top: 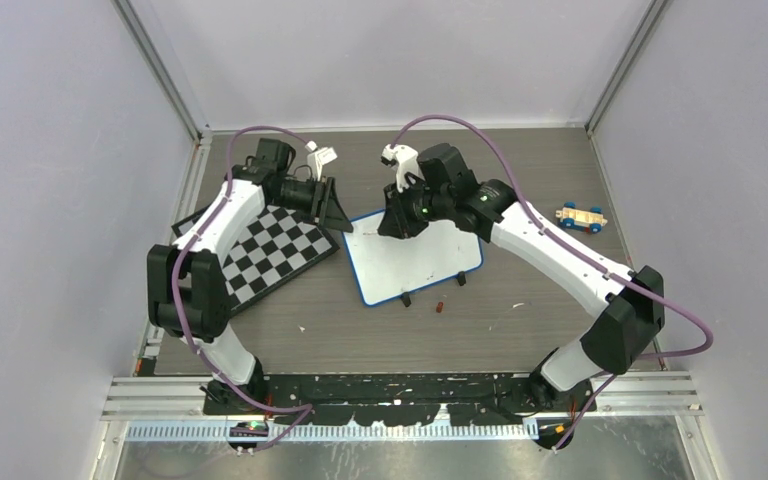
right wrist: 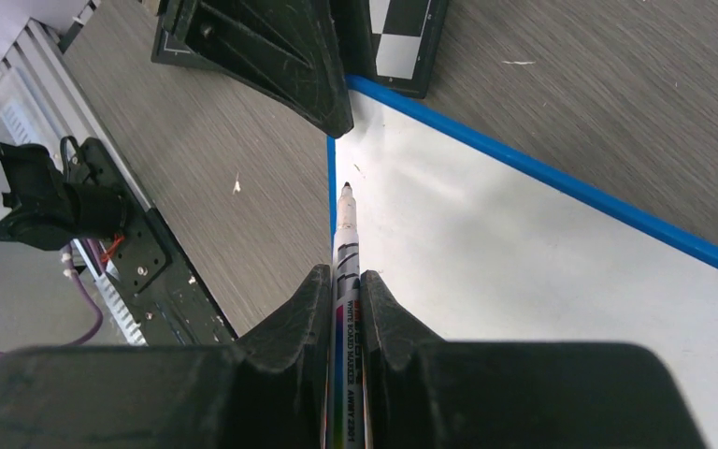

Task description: Write a sentence on the whiteboard

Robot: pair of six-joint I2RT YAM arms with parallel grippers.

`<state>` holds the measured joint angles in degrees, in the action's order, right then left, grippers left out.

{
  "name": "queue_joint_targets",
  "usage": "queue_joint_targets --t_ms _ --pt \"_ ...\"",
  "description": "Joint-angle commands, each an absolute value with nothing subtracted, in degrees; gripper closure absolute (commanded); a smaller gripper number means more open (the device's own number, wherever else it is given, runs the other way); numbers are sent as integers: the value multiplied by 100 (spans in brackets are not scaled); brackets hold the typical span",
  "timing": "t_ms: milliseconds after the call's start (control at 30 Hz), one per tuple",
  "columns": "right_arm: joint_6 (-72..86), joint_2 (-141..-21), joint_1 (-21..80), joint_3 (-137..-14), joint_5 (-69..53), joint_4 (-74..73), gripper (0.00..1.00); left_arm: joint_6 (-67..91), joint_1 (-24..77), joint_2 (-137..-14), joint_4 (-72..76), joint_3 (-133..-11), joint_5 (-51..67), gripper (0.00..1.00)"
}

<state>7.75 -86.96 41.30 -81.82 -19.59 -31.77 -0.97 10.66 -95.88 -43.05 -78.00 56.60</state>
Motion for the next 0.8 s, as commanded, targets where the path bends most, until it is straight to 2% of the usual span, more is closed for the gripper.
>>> queue_joint_targets --t_ms 0,200,300,400,533,767 --pt "1053 -8765 4167 -8516 -1812 -2982 100 -50 1083 -9589 -4075 -8032 5757 66" --pt "1226 -8876 4166 -8595 -1844 -2956 100 -44 1081 -9607 -4047 -7999 5720 78" --pt "1254 -8916 4182 -8589 -1879 -2929 100 -87 1084 -9623 -4090 -8007 5651 89" --pt "1284 -8946 4184 -8536 -1898 -2861 100 -105 1090 -9630 -4104 -7982 5539 95" --pt "1313 -8977 4204 -8508 -1849 -2792 100 -106 1097 -9617 -4097 -7972 5486 100" --pt "1319 -9020 4235 -8526 -1714 -2777 100 -249 1116 -9583 -4154 -7962 5391 100"
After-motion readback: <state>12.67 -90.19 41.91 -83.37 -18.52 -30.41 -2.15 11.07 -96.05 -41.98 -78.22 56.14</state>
